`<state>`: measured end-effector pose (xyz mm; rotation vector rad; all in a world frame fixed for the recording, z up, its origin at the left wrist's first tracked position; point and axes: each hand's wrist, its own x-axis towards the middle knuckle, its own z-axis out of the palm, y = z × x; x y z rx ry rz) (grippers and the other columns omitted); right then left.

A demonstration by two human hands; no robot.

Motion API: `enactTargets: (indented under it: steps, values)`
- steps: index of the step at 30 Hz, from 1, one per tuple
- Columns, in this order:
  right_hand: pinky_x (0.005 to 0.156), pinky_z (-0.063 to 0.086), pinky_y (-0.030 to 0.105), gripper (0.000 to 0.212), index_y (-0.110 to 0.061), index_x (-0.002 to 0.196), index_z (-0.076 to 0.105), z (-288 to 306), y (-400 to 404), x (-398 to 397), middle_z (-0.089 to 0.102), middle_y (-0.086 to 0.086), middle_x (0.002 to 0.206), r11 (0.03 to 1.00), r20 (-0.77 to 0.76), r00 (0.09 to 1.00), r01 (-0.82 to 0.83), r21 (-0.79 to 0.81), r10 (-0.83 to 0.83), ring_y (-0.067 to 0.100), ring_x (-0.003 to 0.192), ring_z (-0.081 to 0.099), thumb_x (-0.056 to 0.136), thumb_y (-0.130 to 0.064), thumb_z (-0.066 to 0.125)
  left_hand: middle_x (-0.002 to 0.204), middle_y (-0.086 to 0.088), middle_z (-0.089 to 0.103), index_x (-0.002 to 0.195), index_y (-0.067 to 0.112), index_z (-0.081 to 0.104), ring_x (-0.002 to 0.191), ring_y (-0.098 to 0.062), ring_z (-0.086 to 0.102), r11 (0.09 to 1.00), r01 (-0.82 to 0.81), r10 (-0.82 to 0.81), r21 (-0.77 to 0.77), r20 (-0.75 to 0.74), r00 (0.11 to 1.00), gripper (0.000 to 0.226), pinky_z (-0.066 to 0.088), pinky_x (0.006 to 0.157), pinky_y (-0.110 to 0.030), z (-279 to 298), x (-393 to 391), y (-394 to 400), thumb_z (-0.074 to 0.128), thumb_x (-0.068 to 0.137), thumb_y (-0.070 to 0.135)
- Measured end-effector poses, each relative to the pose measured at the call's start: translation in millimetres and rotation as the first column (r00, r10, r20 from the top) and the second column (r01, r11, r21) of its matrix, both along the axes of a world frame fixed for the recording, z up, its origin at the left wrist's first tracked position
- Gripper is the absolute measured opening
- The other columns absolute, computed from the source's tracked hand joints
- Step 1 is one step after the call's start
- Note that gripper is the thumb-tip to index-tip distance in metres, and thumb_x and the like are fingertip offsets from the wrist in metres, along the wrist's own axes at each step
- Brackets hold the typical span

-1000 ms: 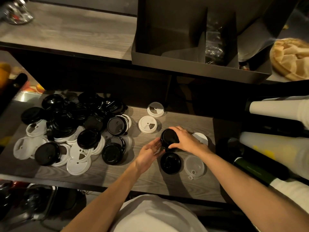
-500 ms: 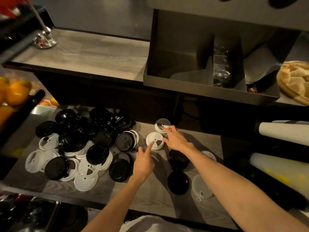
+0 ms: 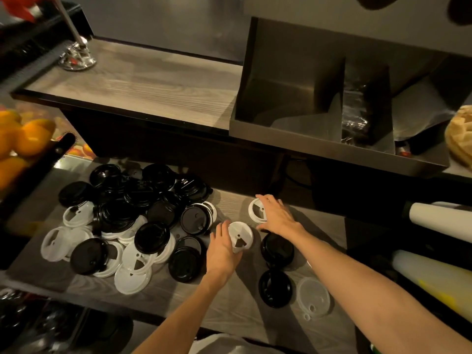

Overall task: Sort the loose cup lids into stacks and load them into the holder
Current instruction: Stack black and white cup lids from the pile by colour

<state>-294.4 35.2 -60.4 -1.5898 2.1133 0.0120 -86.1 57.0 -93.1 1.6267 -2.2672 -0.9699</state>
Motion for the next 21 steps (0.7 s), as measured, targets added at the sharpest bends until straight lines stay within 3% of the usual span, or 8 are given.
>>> enactTargets:
  steps: [5,8,10,14,17,21]
  values:
    - [0.107,0.047,0.045,0.085,-0.021,0.150,0.044,-7,-4,-3,0.042,0.000,0.148,0.999,0.009,1.000,0.014,-0.042,-0.013,0.029,0.129,0.044,0.079,-0.027,0.089,0.140,0.002,0.047,0.145,0.020,0.043,0.125,-0.025,0.044,0.999,0.018,-0.019,-0.050,-0.008,1.000,0.086,0.046,0.103,-0.039,-9,-4,-4,0.087,0.074,0.040]
    - [0.108,0.044,0.041,0.086,-0.019,0.149,0.046,4,-6,-10,0.044,0.000,0.146,0.994,0.068,0.997,-0.032,-0.105,0.039,0.028,0.128,0.044,0.077,-0.030,0.090,0.141,0.003,0.049,0.146,0.025,0.045,0.126,-0.026,0.047,0.992,0.089,-0.095,-0.087,-0.067,0.993,0.081,0.042,0.107,-0.041,-10,-1,-11,0.085,0.076,0.022]
    - [0.108,0.041,0.038,0.084,-0.023,0.147,0.048,12,-5,-11,0.043,-0.003,0.143,0.984,0.119,0.985,-0.110,-0.139,0.126,0.024,0.126,0.044,0.075,-0.034,0.090,0.147,-0.001,0.048,0.150,0.020,0.043,0.133,-0.026,0.046,0.992,0.095,-0.104,-0.080,-0.118,0.988,0.083,0.035,0.114,-0.043,-13,2,-16,0.083,0.077,0.016]
    - [0.109,0.033,0.030,0.081,-0.034,0.148,0.047,16,4,-4,0.040,-0.007,0.143,0.938,0.147,0.928,-0.331,-0.102,0.344,0.013,0.129,0.038,0.078,-0.035,0.087,0.146,-0.006,0.050,0.147,0.014,0.044,0.130,-0.025,0.049,0.999,-0.020,0.028,0.033,-0.268,0.963,0.076,0.045,0.110,-0.044,-15,9,-18,0.078,0.080,0.000]
    - [0.114,0.032,0.033,0.080,-0.034,0.148,0.047,15,6,7,0.042,-0.006,0.146,0.902,0.149,0.889,-0.428,-0.061,0.432,0.014,0.135,0.036,0.079,-0.027,0.086,0.130,-0.014,0.059,0.135,0.008,0.053,0.117,-0.031,0.060,0.986,-0.117,0.155,0.123,-0.371,0.916,0.055,0.053,0.097,-0.043,-5,12,-14,0.058,0.085,-0.015]
    - [0.118,0.033,0.036,0.082,-0.027,0.151,0.045,15,1,20,0.042,-0.004,0.149,0.855,0.094,0.850,-0.517,-0.041,0.518,0.017,0.137,0.038,0.080,-0.019,0.085,0.120,-0.018,0.065,0.129,0.001,0.057,0.109,-0.032,0.064,0.948,-0.200,0.287,0.247,-0.400,0.870,0.049,0.054,0.088,-0.034,-1,13,-13,0.054,0.084,-0.020]
